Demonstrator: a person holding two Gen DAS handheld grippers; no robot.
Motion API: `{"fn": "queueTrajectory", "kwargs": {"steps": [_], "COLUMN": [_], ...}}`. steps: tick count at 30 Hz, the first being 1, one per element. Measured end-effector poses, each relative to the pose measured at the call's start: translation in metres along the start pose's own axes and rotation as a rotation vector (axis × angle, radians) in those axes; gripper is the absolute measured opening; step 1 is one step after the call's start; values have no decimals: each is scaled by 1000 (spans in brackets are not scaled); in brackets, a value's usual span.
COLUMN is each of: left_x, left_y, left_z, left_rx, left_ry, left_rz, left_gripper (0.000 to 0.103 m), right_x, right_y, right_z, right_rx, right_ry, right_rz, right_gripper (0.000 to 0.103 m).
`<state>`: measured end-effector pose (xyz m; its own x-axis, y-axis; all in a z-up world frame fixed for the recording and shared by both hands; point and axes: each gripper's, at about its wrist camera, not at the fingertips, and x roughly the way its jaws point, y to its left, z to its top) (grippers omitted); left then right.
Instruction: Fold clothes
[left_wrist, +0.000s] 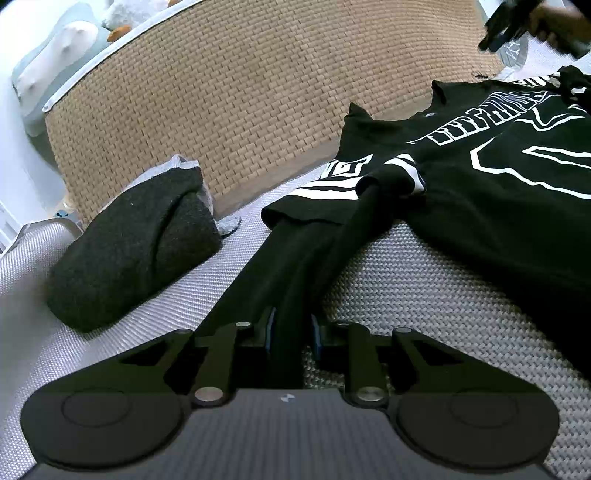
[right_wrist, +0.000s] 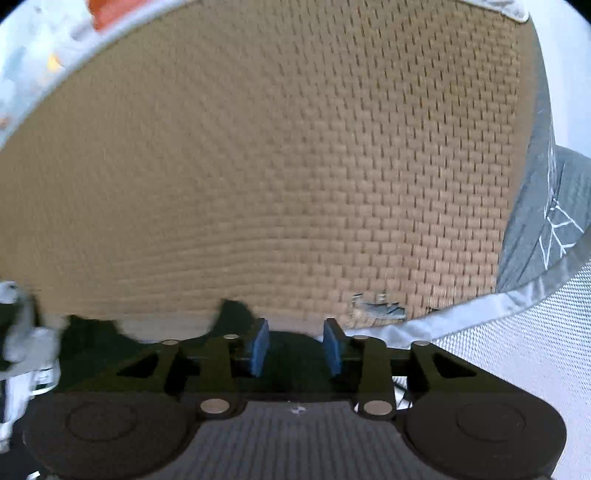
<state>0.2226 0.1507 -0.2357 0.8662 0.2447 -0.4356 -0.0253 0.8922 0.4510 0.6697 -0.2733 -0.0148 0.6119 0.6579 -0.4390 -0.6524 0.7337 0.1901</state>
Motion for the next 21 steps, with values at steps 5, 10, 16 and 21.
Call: {"fn": "queueTrajectory", "kwargs": {"steps": [5,10,16,21], "left_x": [-1,-2,-2,-3], "left_y": [0,-4,-3,-6], "left_z": [0,1,2,3], "left_rx": [3,25,23,51], "left_ry": [3,7,13,21], "left_rz": [7,31,31,47], "left_gripper": [24,26,26,26], "right_x": [-61,-114,-164,-202], "right_y": [18,44,69,69], "right_z": [-31,-85,-151,-189], "right_rx": [-106,-176,-244,-205], "right_ry": [61,135,221,266], "right_rz": [85,129,48,-31], "right_gripper": [39,39,40,41]}}
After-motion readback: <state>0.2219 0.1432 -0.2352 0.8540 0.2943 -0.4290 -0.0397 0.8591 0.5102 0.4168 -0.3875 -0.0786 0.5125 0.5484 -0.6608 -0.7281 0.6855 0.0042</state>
